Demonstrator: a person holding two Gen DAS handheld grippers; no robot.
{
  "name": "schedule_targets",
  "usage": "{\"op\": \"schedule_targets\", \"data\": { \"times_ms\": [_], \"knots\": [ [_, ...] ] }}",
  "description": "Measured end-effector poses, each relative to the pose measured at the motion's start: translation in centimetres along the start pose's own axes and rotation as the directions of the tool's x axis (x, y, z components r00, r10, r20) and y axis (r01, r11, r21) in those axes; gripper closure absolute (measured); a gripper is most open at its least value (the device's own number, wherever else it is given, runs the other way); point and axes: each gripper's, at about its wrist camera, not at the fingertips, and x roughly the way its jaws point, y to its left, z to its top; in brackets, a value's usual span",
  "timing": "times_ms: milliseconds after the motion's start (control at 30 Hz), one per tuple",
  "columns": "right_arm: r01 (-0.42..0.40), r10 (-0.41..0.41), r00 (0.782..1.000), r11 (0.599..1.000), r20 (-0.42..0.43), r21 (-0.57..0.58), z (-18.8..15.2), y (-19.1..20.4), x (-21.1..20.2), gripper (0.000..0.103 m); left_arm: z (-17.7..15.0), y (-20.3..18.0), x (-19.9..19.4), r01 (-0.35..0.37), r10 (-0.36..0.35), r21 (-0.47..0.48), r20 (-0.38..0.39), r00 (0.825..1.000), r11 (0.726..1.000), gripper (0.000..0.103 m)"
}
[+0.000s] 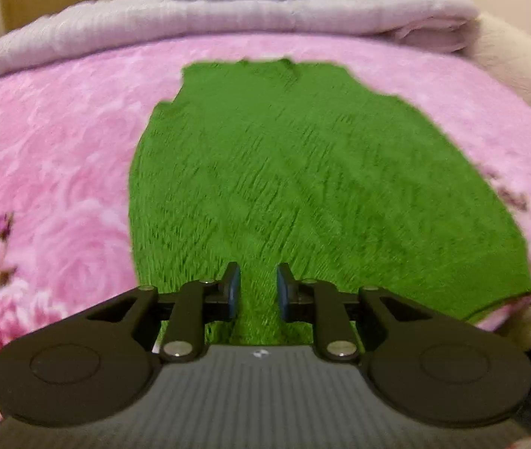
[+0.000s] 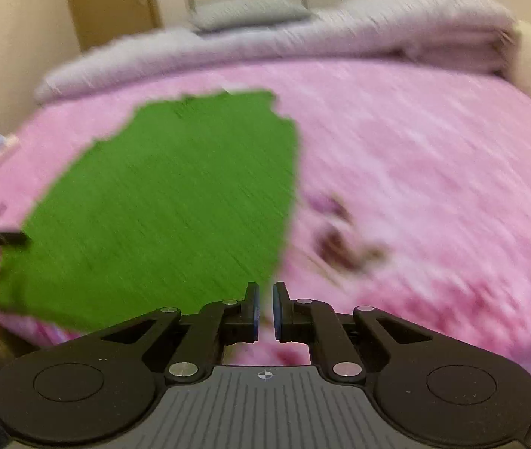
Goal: Fold clothes
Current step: 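Lay the hem flat and open both grippers, releasing the sweater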
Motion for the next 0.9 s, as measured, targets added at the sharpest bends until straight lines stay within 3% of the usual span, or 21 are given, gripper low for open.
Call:
{"op": "schedule_targets", "data": {
  "times_ms": [67, 133, 300, 533, 733, 767, 833, 867, 900],
  "knots": [
    [-0.025, 0.025, 1.000, 0.999, -0.011, -0.037, 0.0, 2.4, 2.0, 0.096, -0.9, -0.4, 0.1, -0.041, 0.040, -0.022, -0.021, 0.999, 0.999, 0.084],
    [0.003, -0.007, 0.997, 0.999, -0.071, -0.053, -1.0, 4.4, 4.1, 0.096, -2.0, -0.7, -0.6, -0.060, 0.060, -0.038, -0.009, 0.998, 0.997, 0.083],
    [0.087, -0.098, 0.992, 0.987, -0.077, -0.135, -3.5, 6.2, 4.3, 0.096, -3.8, -1.7, -2.2, -0.086, 0.086, -0.025, -0.030, 0.996, 0.996, 0.083],
    [0.112, -0.121, 0.985, 0.991, -0.122, -0.074, -4.5, 5.6, 3.3, 0.096, -4.5, -2.5, -3.1, -0.119, 0.116, -0.043, -0.069, 0.991, 0.992, 0.083],
    [0.109, -0.111, 0.985, 0.994, -0.136, -0.023, -5.2, 6.1, 1.5, 0.095, -4.9, -3.0, -4.7, -0.097, 0.092, -0.062, -0.082, 0.992, 0.993, 0.082],
    [0.104, -0.105, 0.985, 0.994, -0.138, -0.012, -5.2, 6.2, 1.3, 0.090, -5.0, -3.2, -5.1, -0.097, 0.092, -0.061, -0.080, 0.993, 0.993, 0.081],
    [0.096, -0.094, 0.988, 0.995, -0.120, 0.013, -5.1, 6.3, 0.4, 0.065, -5.0, -3.5, -6.0, -0.097, 0.093, -0.059, -0.069, 0.993, 0.994, 0.077],
    [0.088, -0.085, 0.991, 0.996, -0.103, 0.022, -4.9, 6.4, -0.2, 0.041, -5.0, -3.6, -6.4, -0.096, 0.093, -0.057, -0.061, 0.994, 0.994, 0.076],
    [0.079, -0.076, 0.994, 0.996, -0.084, 0.031, -4.8, 6.5, -0.8, 0.035, -4.9, -3.8, -6.8, -0.095, 0.092, -0.055, -0.052, 0.994, 0.994, 0.075]
  ]
}}
